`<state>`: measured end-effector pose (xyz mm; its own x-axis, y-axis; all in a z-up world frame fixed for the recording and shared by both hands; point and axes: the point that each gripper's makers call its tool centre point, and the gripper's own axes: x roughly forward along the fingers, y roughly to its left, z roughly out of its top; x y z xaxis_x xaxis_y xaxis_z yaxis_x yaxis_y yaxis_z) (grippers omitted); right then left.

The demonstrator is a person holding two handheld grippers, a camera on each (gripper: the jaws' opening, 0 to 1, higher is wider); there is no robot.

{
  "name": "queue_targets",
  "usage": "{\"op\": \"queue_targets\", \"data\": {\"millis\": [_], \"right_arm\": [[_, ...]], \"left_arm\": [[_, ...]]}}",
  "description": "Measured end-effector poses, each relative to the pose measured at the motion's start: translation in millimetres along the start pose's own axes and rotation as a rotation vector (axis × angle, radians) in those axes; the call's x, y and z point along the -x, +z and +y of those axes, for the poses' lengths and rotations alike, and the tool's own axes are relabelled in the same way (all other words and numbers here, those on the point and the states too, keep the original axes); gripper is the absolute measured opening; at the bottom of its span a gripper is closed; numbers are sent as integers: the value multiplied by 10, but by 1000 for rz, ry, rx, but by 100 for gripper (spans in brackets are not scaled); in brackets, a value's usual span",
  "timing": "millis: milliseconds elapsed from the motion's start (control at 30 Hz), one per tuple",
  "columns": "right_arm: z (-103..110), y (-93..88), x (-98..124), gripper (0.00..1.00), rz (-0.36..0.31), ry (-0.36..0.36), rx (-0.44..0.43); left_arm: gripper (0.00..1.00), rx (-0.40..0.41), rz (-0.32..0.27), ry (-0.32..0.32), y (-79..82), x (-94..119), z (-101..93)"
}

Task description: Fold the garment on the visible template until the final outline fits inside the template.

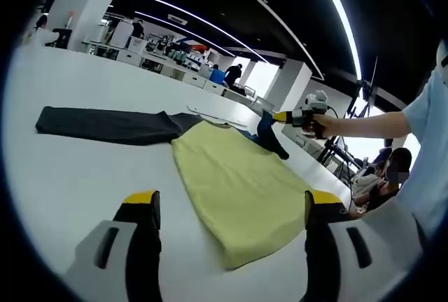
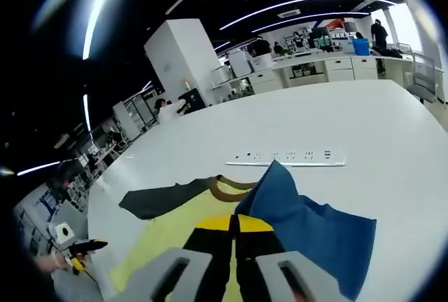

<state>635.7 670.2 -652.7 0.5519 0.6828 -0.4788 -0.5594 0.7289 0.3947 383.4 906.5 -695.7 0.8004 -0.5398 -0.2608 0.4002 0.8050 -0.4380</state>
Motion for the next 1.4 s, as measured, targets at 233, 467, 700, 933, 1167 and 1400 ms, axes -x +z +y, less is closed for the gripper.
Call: {"op": "queue_targets", "data": {"millis": [233, 467, 700, 933, 1167, 1400], "right_arm": [[381, 73, -252, 0, 5, 77, 18], [806, 283, -420, 0, -22, 171, 29], [1116, 398, -620, 0, -48, 232, 15], [1407, 210, -939, 0, -20, 254, -8], [1531, -142, -1203, 0, 64, 251, 42], [1592, -523, -1371, 0, 149, 259, 77]], "left_arm": [[87, -75, 30, 2, -34, -22, -35], [90, -139, 97, -15, -161, -69, -66], [90, -134, 101, -17, -168, -64, -59], [88, -112, 89, -9, -156, -50, -4], [88, -108, 98, -8, -183, -54, 15], [87, -105, 101, -4, -188, -46, 28]]}}
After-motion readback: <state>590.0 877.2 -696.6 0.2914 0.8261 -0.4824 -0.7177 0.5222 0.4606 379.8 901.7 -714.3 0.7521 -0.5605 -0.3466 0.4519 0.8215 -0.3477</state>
